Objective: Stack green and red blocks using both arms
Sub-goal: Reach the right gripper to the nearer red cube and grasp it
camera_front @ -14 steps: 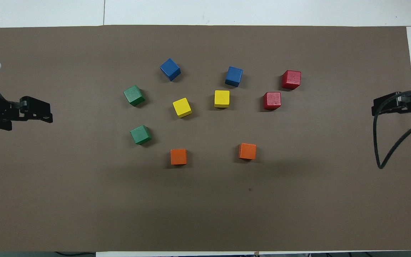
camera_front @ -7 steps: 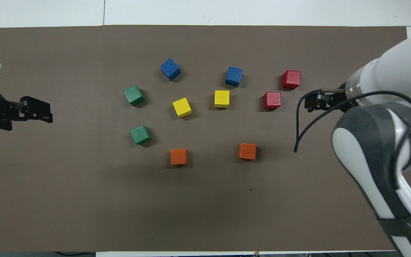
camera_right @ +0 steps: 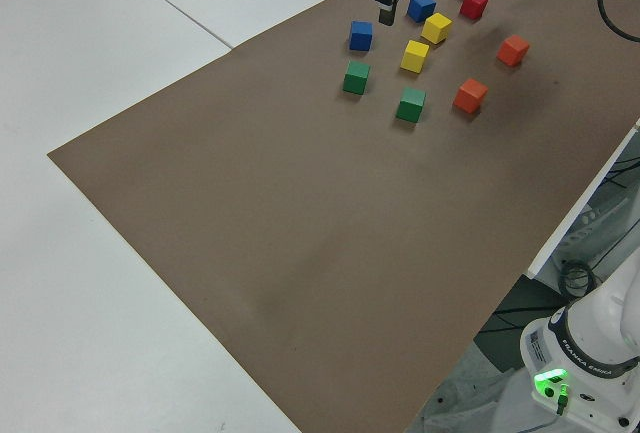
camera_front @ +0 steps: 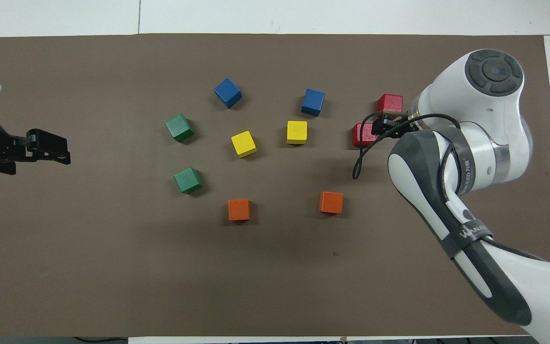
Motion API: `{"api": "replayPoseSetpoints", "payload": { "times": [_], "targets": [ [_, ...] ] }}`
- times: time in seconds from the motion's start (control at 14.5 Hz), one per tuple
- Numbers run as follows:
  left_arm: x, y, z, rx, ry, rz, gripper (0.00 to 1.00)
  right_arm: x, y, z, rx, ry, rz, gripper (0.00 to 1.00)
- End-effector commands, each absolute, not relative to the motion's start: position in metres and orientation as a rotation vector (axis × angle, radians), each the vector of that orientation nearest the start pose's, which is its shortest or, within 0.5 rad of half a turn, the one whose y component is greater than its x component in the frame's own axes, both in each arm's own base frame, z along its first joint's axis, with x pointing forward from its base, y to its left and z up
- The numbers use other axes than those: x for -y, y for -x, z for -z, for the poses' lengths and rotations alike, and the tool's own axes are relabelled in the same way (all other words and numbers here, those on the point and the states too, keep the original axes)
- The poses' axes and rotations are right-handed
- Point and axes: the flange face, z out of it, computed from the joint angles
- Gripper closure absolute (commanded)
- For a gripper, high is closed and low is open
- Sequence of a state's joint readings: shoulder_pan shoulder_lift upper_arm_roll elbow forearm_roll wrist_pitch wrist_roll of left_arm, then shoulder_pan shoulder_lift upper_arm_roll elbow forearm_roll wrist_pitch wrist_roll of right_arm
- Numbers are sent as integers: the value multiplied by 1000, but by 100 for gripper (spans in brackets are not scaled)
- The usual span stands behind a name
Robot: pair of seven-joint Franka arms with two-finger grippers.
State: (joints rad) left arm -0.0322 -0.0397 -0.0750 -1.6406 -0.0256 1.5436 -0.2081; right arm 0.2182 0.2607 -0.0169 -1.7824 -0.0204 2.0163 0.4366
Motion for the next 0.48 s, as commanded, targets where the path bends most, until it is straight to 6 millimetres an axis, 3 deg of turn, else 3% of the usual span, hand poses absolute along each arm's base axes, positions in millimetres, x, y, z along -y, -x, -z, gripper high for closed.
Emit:
{"api": "replayPoseSetpoints", "payload": {
  "times": [0.0, 0.14, 0.41],
  "targets": [
    [58, -532, -616, 160, 3149, -82, 0, -129, -618, -390, -382, 3133, -2, 0],
    [58, -531, -616, 162, 3149, -84, 0, -146, -621, -376, -343, 3133, 21, 0],
    [58, -532, -616, 162, 3149, -82, 0, -160, -626, -350, -290, 3146, 44, 0]
  ]
}}
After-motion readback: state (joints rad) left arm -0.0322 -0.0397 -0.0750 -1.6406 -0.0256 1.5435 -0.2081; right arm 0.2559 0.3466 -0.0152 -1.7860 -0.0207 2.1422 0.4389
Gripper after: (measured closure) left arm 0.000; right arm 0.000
